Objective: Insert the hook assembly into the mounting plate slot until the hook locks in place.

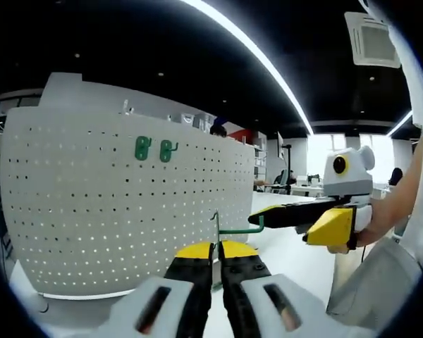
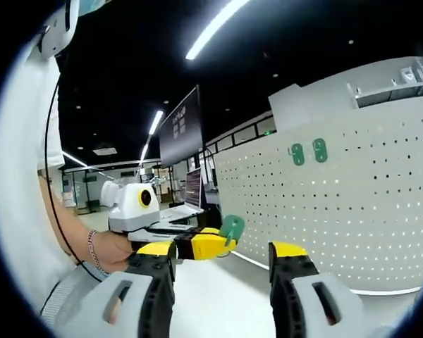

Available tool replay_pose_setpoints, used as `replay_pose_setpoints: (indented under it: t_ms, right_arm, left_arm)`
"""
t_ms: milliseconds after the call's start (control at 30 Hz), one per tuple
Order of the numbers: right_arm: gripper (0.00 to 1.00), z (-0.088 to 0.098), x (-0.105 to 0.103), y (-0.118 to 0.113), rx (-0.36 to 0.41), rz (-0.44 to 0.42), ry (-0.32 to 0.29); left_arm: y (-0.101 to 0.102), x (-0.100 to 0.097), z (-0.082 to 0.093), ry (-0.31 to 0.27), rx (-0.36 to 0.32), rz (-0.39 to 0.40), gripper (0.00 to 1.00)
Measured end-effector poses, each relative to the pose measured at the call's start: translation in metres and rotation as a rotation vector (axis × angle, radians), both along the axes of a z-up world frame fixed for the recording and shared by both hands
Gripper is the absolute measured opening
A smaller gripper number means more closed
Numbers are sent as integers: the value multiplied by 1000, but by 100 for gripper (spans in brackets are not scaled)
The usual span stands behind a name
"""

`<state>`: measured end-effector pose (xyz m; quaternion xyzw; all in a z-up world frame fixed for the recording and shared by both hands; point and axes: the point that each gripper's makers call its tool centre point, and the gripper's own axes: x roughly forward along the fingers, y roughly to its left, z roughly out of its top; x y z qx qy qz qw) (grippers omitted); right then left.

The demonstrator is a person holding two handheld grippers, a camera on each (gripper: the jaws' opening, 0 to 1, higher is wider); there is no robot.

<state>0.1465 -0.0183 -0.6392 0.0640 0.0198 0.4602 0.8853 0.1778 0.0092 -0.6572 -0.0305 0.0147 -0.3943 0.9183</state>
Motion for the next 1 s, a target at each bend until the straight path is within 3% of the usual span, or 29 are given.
replay_pose_setpoints:
  t_ms: [300, 833, 1000]
  right_arm:
    - [38, 5, 15, 2, 52, -24, 34]
    - [24, 7, 24, 16, 78, -31, 65]
    - [15, 7, 26, 18, 73, -38, 83]
  left_arm:
    - [1, 0, 0, 4, 1, 4, 3]
    - [1, 1, 1, 4, 1, 10, 3]
    - [0, 2, 2, 1, 0, 13, 3]
